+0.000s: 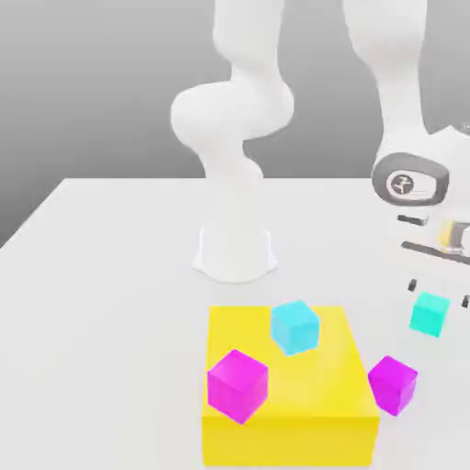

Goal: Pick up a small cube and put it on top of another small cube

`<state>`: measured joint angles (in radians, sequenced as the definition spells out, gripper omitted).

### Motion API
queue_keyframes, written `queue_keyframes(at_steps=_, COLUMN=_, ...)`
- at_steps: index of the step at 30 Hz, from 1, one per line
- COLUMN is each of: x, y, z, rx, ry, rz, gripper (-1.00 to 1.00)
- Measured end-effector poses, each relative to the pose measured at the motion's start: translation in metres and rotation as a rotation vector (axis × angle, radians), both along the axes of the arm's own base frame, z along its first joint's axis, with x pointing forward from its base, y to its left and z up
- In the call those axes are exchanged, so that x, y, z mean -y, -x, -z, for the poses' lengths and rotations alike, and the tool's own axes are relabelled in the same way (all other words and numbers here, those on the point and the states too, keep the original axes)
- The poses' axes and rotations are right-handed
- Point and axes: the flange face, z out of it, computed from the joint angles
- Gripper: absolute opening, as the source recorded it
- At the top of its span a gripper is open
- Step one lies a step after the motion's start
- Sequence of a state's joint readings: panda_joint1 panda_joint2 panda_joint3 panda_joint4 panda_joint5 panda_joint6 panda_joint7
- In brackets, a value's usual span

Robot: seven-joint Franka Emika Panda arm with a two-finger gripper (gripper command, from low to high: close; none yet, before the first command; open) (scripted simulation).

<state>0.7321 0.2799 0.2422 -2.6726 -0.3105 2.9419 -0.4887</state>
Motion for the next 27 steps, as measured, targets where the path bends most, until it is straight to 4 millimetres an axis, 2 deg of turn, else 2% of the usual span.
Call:
queue_keyframes(at_steps=1, x=0.001, y=0.000, z=0.007, rx=0.000, ry=0.002, rz=-0.001, gripper=0.00)
queue_keyframes(at_steps=2, x=0.002, y=0.001, z=0.015, rx=0.000, ry=0.005, rz=-0.002, gripper=-1.00)
queue_keyframes(at_steps=9, x=0.003, y=0.001, z=0.017, rx=0.000, ry=0.008, rz=-0.003, gripper=-1.00)
queue_keyframes(at_steps=19, x=0.003, y=-0.001, z=-0.044, rx=0.001, ry=0.009, rz=-0.001, gripper=-1.00)
queue_keyframes(at_steps=20, x=0.009, y=-0.014, z=-0.049, rx=0.005, ry=0.016, rz=0.016, gripper=-1.00)
queue_keyframes(at_steps=22, x=0.031, y=-0.057, z=-0.059, rx=0.016, ry=0.034, rz=0.084, gripper=-1.00)
queue_keyframes(at_steps=24, x=0.063, y=-0.104, z=-0.071, rx=0.022, ry=0.050, rz=0.165, gripper=-1.00)
queue_keyframes(at_steps=27, x=0.114, y=-0.159, z=-0.092, rx=0.025, ry=0.066, rz=0.264, gripper=-1.00)
